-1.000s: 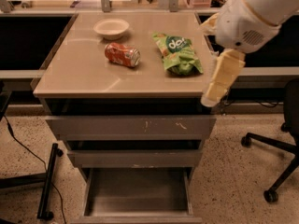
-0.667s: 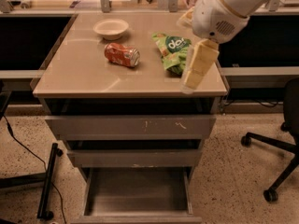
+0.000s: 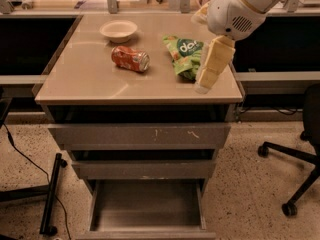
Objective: Place coke can into bottom drawer
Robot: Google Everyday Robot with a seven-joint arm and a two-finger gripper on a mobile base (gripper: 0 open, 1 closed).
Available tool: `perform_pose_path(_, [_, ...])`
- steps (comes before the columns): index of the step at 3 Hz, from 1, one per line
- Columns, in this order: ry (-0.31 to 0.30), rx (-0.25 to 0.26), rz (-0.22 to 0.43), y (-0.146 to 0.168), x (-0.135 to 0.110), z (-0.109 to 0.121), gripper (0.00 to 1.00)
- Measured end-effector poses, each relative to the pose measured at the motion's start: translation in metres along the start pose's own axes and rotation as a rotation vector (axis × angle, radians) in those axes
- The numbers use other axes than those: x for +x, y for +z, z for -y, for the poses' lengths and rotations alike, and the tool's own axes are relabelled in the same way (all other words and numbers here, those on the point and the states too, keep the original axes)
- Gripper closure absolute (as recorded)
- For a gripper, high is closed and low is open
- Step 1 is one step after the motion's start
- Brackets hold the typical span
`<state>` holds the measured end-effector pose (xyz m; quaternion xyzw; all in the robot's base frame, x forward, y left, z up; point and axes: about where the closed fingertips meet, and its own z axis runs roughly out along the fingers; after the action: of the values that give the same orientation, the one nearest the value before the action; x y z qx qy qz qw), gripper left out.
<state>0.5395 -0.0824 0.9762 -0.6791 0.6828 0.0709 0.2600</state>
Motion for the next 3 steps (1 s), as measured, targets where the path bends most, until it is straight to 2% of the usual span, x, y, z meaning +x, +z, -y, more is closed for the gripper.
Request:
perform_pose_path(1, [-0.025,0.016,0.031,0.010,-0.001,0.035,0.00])
perform_pose_path(3, [-0.113,0.011,0.165,0.050,-0.034,0.120,0.00])
